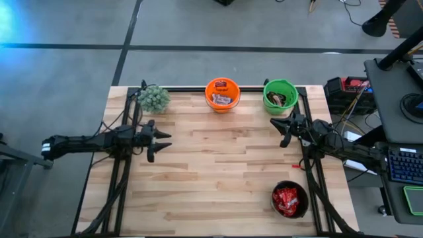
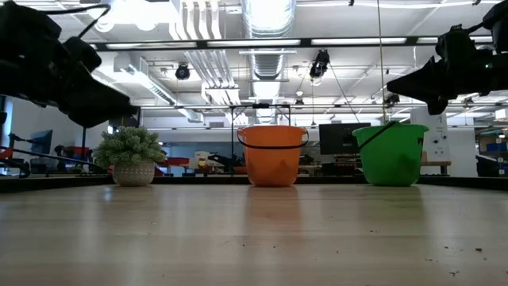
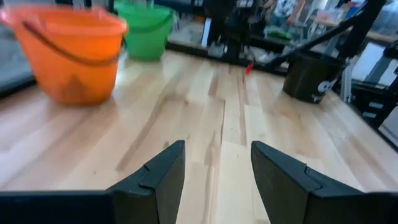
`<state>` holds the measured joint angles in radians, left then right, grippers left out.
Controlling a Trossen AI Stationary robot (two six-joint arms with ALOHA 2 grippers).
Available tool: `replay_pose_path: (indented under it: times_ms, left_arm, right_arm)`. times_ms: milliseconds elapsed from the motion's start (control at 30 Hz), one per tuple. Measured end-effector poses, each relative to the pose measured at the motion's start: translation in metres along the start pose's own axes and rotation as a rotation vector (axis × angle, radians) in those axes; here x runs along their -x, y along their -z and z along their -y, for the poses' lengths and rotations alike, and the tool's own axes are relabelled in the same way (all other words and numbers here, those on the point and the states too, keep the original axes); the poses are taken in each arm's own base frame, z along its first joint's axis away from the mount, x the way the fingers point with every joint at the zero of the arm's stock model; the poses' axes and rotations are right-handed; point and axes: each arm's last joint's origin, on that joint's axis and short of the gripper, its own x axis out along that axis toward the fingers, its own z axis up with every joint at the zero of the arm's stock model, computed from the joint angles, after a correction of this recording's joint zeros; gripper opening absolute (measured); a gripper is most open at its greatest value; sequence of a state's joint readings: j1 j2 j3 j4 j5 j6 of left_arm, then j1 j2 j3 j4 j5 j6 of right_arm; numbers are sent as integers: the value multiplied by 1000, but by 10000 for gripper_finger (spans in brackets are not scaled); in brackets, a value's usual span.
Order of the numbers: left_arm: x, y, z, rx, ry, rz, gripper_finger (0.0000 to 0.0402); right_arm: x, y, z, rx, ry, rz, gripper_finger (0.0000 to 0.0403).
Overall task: Organize candy in baskets
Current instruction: Return to Home Position
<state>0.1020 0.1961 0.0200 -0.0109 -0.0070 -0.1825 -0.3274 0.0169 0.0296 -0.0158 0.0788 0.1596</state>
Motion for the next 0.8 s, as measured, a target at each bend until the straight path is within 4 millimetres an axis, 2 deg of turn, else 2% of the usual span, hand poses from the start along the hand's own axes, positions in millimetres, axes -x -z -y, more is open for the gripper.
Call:
replay_pose_path:
  times_ms: [233, 500, 800]
  left_arm:
    - [-5, 5, -2, 52, -42, -60, 167]
    - [-6, 5, -2, 61, -54, -53, 167]
    - [-6, 5, -2, 61, -53, -51, 167]
  right_arm:
    - [0, 0, 0, -12, 2, -4, 29]
    - [0, 1, 0, 123, 1, -6, 29]
    - [0, 1, 0, 108, 1, -7, 29]
